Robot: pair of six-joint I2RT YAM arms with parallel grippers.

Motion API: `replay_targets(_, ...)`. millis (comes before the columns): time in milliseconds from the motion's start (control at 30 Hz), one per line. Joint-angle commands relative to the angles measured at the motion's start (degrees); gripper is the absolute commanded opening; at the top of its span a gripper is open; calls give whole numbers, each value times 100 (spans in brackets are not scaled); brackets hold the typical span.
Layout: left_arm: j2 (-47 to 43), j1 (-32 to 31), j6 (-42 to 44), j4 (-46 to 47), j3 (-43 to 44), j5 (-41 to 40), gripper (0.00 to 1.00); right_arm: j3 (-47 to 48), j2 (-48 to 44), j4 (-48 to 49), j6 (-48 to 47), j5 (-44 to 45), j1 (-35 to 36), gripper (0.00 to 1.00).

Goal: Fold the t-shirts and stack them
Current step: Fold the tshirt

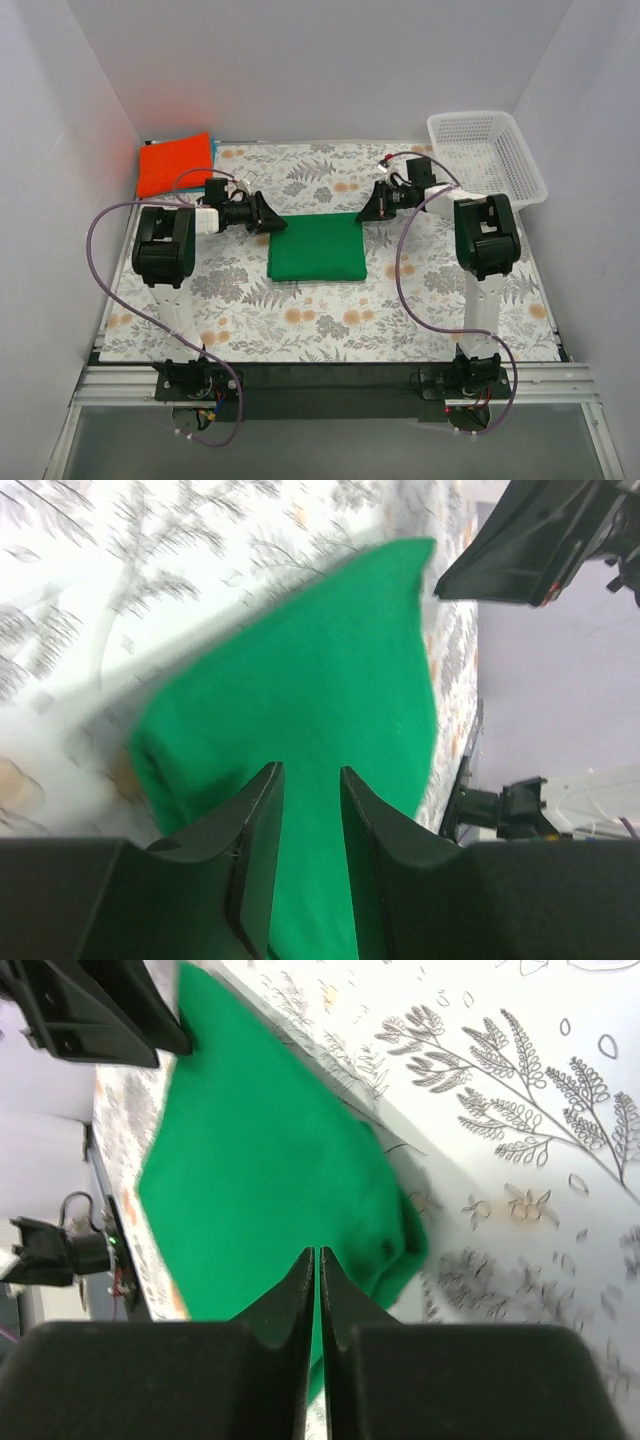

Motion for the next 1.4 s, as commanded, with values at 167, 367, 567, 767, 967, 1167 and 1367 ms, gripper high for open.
replay_targets(167,-1800,-629,-855,699,-1362,276,12,-1357,-1607,1299,1504,-613,547,1)
replay_targets(367,-1205,-1174,-1586,1175,-1646,232,2,-1427,-940,1343,1698,-604,1277,1)
replay_targets(567,-544,-1113,-718,-17,-1383,-409,0,-1752,-421,1317,1488,-218,1208,1)
replay_targets(767,-86,-701,116,-921,-1260,-656,0,-2315,-393,1089,1093,309,743,1)
replay_targets(967,-1121,-357,926,-1583,-1496,150,0,-2262,-1438,543,749,-76,513,1)
replay_targets(1167,-2467,-971,436,-1093,-1883,637,0,-2472,-2573,832,1249,-279,1145,1)
replay_targets(1367,-2179,-1535,-760,76,-2227,4,0,-2597,-2346,1009,1627,327,1779,1)
